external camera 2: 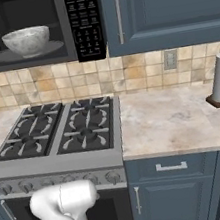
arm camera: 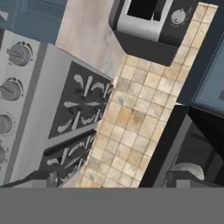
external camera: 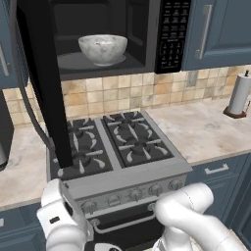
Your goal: Pick the sweet potato from the sink and place it in the bowl. Then pick the bowl and place it in the microwave. Then close the microwave door and press the start button.
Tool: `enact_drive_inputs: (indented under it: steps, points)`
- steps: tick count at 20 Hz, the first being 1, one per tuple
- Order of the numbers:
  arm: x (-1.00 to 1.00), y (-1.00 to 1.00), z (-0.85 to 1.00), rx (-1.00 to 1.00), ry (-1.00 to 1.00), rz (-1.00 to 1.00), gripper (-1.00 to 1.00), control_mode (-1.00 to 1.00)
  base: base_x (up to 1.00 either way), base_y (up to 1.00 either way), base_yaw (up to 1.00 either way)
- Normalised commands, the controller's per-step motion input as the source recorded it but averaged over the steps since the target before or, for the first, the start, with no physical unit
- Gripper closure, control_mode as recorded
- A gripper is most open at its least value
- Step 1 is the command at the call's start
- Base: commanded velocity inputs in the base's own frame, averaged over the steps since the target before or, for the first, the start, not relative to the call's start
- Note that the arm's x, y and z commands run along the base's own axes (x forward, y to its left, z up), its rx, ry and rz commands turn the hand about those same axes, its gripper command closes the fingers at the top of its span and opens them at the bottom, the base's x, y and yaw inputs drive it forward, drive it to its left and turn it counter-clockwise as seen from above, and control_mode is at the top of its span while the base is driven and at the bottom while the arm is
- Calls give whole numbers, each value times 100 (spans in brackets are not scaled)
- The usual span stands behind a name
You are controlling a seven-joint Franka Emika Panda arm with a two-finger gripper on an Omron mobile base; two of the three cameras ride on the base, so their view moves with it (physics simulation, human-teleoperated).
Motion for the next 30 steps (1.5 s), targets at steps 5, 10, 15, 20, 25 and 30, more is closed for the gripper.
enact_drive_inputs:
  steps: [5, 10, 15, 20, 25, 30]
  points:
    - [45, 78, 7, 0, -4, -3, -100, -100, 0, 0, 0]
    - [55, 73, 2, 0, -3, -1, -100, -100, 0, 0, 0]
    - [49, 58, 5, 0, -5, -4, -100, -100, 0, 0, 0]
    - [22, 19, 47, 0, -5, -10, -100, -100, 0, 0, 0]
    - [21, 0, 71, 0, -4, -13, -100, -100, 0, 0, 0]
    - [24, -17, 83, 0, -8, -15, -100, -100, 0, 0, 0]
